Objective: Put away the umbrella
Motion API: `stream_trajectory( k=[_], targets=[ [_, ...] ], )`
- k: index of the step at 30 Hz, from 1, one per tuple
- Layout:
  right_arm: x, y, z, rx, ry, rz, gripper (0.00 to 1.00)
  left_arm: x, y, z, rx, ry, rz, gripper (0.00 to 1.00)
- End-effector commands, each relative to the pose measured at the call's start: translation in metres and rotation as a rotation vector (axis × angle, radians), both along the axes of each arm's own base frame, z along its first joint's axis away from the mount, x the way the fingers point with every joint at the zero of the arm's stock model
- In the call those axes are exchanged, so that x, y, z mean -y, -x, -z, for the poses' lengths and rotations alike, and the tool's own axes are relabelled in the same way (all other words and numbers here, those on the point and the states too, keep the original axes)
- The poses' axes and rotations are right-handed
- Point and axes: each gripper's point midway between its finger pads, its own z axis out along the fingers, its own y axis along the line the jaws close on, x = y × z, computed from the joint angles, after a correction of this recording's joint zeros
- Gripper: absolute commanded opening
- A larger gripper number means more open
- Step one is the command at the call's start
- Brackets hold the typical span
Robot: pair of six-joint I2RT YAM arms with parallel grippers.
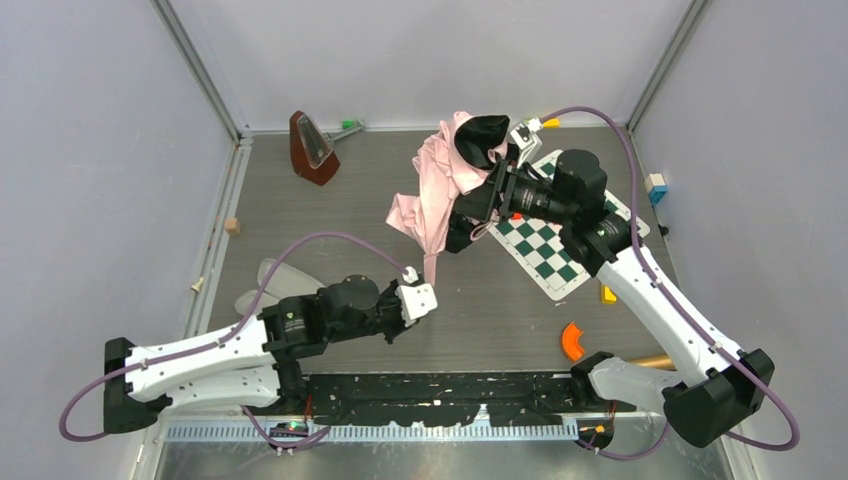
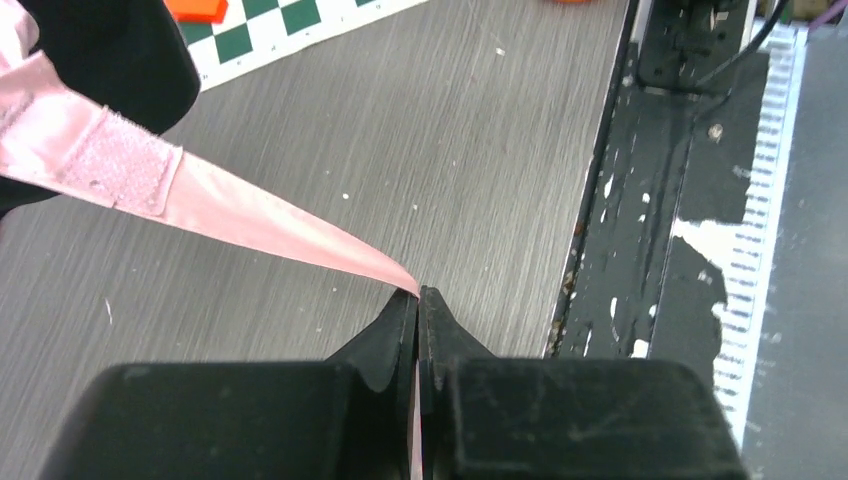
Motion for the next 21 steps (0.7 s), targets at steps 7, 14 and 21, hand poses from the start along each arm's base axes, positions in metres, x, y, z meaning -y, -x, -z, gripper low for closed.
stream_trajectory(
  k=[7, 14, 21],
  targets=[
    [0.01, 0.015, -0.059, 0.129, -0.132, -0.087, 0.05, 0.006, 0.004, -0.083, -0.122, 0.456, -0.089, 0.0],
    [0.013, 0.03, -0.059, 0.117, -0.122, -0.135, 0.05, -0.007, 0.02, -0.092, -0.261, 0.61, -0.046, 0.0],
    [0.018, 0.054, -0.079, 0.125, -0.142, -0.196, 0.05, 0.001, 0.026, -0.073, -0.375, 0.574, -0.044, 0.08]
  ],
)
